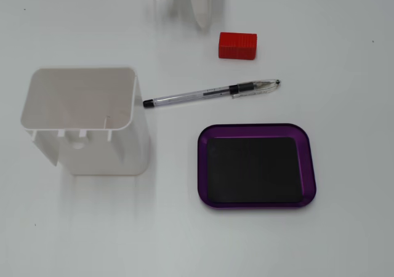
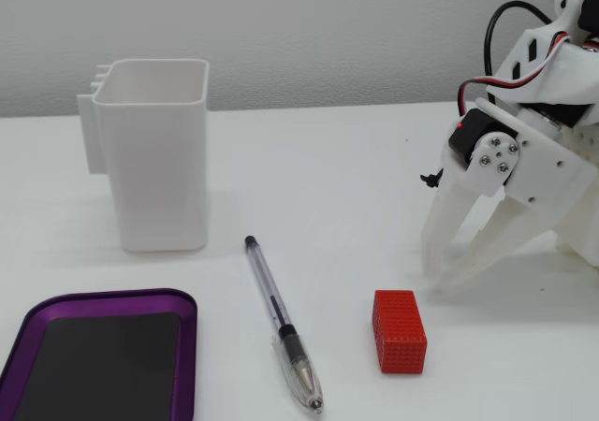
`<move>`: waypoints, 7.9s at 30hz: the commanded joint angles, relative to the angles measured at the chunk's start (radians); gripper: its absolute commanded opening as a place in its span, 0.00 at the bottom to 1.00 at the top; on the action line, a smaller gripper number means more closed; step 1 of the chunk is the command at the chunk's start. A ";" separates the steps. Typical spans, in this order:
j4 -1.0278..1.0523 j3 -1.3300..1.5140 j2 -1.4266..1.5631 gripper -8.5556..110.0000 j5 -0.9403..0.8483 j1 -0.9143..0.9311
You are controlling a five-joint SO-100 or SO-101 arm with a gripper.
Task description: Pick up the pen and put it in the pen holder.
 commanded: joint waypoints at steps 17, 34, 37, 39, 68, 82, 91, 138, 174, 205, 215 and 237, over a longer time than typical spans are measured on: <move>-0.140 -0.239 0.043 0.07 -0.066 0.058; -0.038 -1.163 -1.259 0.11 -0.204 -0.055; -0.003 -1.336 -1.479 0.18 -0.190 -0.106; -0.002 -1.410 -1.601 0.21 -0.190 -0.140; -0.288 -1.239 -1.878 0.24 -0.209 -0.075; -0.279 -1.239 -1.875 0.07 -0.242 -0.078; -0.115 -1.310 -1.594 0.07 -0.206 -0.081; -0.146 -2.235 -1.870 0.07 0.692 0.216; -0.017 -2.287 -1.838 0.10 0.540 0.247; 0.031 -0.885 -0.374 0.10 -0.014 0.107; -0.094 -0.480 -0.178 0.10 -0.014 0.103; -0.081 -0.058 -0.167 0.07 -0.067 0.092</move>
